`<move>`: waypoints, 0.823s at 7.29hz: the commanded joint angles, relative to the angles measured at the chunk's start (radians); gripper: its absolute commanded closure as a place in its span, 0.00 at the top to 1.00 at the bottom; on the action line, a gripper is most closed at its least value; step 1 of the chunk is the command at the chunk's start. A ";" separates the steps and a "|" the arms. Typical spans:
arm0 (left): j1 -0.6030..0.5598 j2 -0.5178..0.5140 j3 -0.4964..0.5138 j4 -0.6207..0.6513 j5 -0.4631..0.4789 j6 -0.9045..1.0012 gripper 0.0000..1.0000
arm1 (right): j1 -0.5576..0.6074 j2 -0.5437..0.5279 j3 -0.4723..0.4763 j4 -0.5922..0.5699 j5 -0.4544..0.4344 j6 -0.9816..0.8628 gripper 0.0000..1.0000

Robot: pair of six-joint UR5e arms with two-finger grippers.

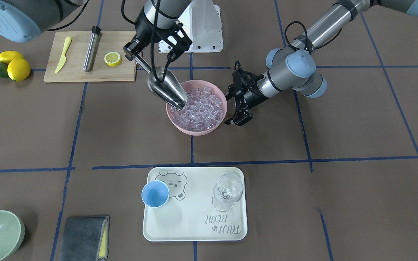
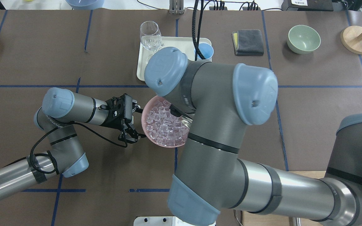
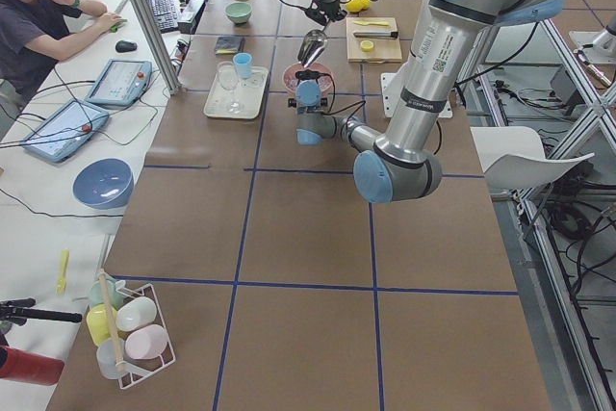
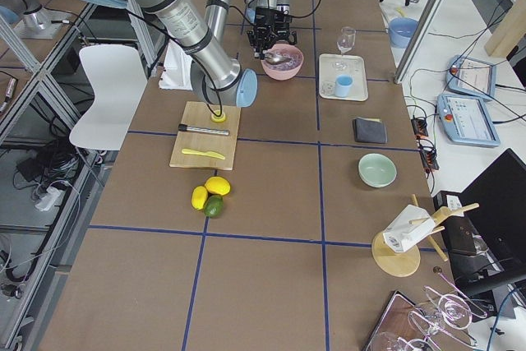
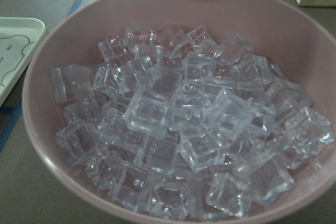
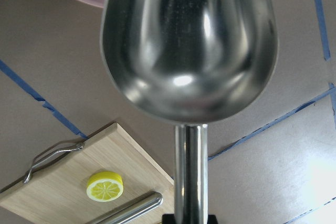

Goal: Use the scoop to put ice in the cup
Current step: 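Dig the scoop into the ice cubes while the left gripper holds the bowl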

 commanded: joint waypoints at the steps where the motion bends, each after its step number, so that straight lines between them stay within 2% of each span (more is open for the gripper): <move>1: -0.001 0.000 0.000 0.000 0.001 -0.001 1.00 | -0.008 0.066 -0.085 -0.074 -0.007 -0.080 0.00; 2: -0.001 0.000 0.000 0.000 0.002 -0.001 1.00 | -0.008 0.097 -0.087 -0.128 -0.007 -0.113 0.00; 3: 0.000 0.000 -0.002 -0.002 0.002 -0.001 1.00 | -0.010 0.101 -0.107 -0.135 -0.006 -0.113 0.00; 5: 0.000 -0.001 0.000 -0.002 0.002 0.001 1.00 | -0.010 0.187 -0.304 -0.135 -0.007 -0.113 0.00; 6: 0.000 0.000 0.000 -0.006 0.002 -0.001 1.00 | -0.010 0.177 -0.314 -0.133 -0.009 -0.113 0.00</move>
